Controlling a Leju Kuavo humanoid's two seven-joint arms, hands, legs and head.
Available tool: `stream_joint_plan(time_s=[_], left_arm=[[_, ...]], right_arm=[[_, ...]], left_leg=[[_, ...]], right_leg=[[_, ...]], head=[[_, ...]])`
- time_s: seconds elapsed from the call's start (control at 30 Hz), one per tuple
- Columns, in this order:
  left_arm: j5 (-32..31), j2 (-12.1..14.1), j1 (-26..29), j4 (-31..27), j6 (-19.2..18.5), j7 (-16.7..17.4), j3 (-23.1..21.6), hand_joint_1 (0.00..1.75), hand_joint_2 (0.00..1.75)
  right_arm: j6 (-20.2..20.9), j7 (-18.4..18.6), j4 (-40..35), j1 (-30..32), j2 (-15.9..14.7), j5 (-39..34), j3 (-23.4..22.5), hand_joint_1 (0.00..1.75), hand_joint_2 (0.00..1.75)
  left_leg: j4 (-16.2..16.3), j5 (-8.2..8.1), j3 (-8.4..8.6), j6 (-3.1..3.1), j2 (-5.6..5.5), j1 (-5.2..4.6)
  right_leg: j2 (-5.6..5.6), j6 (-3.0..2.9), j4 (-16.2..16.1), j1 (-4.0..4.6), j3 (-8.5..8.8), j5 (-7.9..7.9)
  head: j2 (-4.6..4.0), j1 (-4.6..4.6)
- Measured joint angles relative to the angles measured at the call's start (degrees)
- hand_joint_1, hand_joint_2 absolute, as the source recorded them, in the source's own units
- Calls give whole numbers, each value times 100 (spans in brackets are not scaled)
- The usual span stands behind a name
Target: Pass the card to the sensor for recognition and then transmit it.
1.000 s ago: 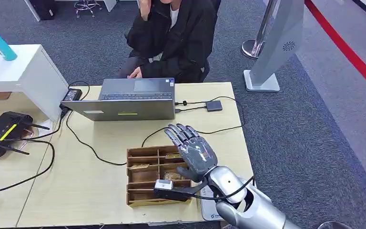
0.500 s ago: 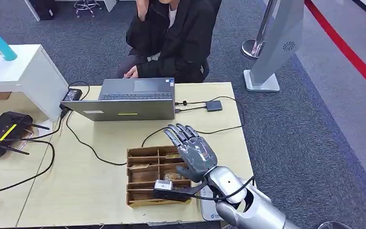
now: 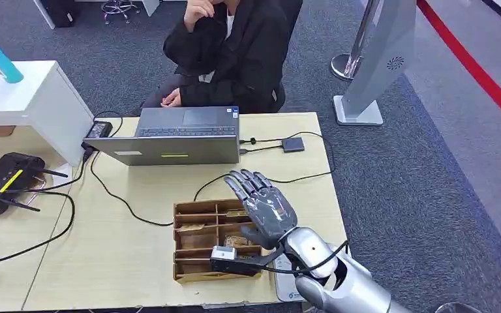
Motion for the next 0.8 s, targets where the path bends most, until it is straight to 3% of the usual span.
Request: stream_joint_plan(time_s=[0.8], left_arm=[[-35, 0, -1, 0, 0, 0, 0, 0, 0]], right_arm=[[83, 15, 11, 6, 0, -63, 37, 14, 175]], left_leg=[[0, 0, 0, 0, 0, 0]], right_leg=[[0, 0, 0, 0, 0, 0]], head=[[0, 0]])
